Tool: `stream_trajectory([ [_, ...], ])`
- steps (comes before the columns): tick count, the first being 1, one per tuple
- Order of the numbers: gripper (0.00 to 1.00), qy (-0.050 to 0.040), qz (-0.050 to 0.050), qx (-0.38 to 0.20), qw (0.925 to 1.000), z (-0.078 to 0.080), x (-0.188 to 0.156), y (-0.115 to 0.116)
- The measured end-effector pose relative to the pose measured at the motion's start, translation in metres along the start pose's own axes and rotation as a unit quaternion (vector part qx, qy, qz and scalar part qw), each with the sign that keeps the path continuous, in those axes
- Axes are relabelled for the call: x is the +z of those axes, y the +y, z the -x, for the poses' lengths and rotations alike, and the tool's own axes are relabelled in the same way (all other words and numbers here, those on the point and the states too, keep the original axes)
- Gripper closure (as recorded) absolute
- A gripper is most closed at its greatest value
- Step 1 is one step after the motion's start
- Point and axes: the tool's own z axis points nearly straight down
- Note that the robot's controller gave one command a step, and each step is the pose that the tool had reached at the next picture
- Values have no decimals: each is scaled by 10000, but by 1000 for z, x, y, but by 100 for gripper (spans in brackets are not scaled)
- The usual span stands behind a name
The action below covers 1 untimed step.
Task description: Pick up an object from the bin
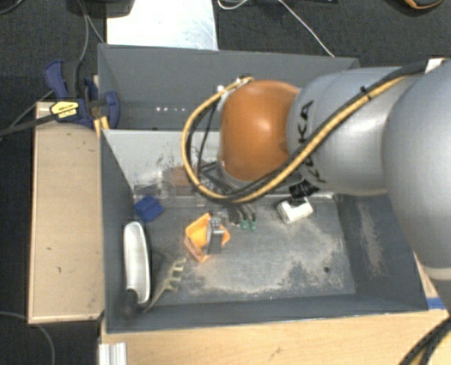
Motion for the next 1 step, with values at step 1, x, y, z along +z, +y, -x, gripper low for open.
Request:
stream_trajectory([
  [1,0,-41,7,36,10000,2,-5,-1],
])
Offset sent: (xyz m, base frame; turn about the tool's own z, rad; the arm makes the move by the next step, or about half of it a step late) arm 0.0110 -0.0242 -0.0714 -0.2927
